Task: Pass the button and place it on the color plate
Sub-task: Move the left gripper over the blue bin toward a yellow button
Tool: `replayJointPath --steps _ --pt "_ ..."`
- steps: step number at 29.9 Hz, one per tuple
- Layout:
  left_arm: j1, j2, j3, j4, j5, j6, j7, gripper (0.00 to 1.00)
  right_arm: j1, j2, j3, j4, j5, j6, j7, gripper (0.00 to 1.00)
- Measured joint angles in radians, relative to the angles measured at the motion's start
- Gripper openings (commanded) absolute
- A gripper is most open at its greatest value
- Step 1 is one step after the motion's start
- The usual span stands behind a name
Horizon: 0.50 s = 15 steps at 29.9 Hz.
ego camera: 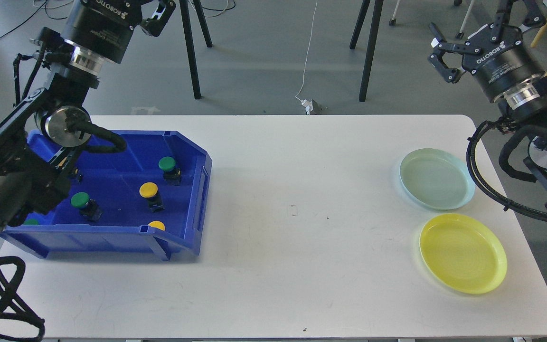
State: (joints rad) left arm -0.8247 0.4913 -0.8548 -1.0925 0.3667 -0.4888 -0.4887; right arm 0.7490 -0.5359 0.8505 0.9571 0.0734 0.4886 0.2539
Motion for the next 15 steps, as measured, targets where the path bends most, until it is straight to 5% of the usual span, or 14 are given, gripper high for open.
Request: replayJointPath --steps 5,10,15 --pt "-0.097 0.219 0.231 -0.101 0.311 0.000 0.000 1.00 -0.015 -0.009 0.000 -0.005 -0.001 0.000 0.000 1.00" --pt "-0.347 0.438 0.682 -0.158 0.699 0.000 0.000 1.00 -0.032 -0.016 -0.001 -0.014 -0.002 0.000 0.001 1.00" --pt "-0.550 0.465 1.105 -0.154 1.024 0.001 0.000 1.00 -0.065 -0.016 -0.001 -0.026 -0.002 0.000 0.001 1.00"
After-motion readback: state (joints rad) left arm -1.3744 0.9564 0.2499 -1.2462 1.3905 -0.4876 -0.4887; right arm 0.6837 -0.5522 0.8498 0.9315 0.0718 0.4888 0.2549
